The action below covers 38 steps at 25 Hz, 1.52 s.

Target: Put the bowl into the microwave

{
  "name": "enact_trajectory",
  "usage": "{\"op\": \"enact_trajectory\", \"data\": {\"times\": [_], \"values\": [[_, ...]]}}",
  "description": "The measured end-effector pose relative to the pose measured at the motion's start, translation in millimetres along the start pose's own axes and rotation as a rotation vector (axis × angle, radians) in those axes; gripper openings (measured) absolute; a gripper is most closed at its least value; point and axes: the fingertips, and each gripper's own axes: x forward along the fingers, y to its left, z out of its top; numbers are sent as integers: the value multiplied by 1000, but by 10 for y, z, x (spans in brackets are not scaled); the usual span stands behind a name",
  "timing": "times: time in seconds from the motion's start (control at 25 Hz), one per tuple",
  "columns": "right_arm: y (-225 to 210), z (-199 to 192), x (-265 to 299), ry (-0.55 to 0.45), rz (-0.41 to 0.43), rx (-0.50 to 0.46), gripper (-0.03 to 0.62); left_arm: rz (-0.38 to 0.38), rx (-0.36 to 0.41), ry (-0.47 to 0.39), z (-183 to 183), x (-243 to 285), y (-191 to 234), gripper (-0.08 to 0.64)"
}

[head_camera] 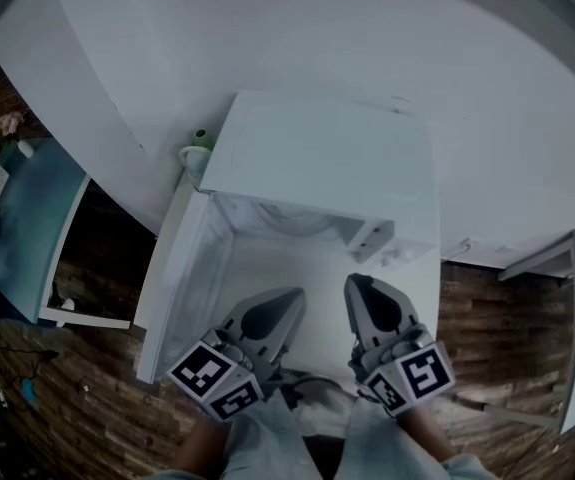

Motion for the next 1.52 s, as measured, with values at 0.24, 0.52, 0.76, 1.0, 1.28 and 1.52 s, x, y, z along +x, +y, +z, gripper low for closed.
{"op": "enact_trajectory", "data": {"times": [0.24, 0.52, 0.76, 1.0, 1.28, 1.52], "values": [[-3, -26, -7, 7, 0, -3, 3, -7, -8, 14, -49, 25, 3, -2], [9, -22, -19, 10, 3, -47, 3, -13, -17, 18, -57, 59, 12, -2], [-28, -21, -42, 10, -10, -33, 3, -31, -15, 25, -70, 125, -25, 0], [-42, -53, -38, 20, -12, -30, 3, -33, -15, 30, -92, 139, -13, -2], [-33, -76, -22, 29, -11, -26, 3, -32, -20, 29, -95, 141, 6, -1], [-30, -98, -17, 37, -14, -27, 3, -36, -22, 36, -110, 144, 9, -2]]}}
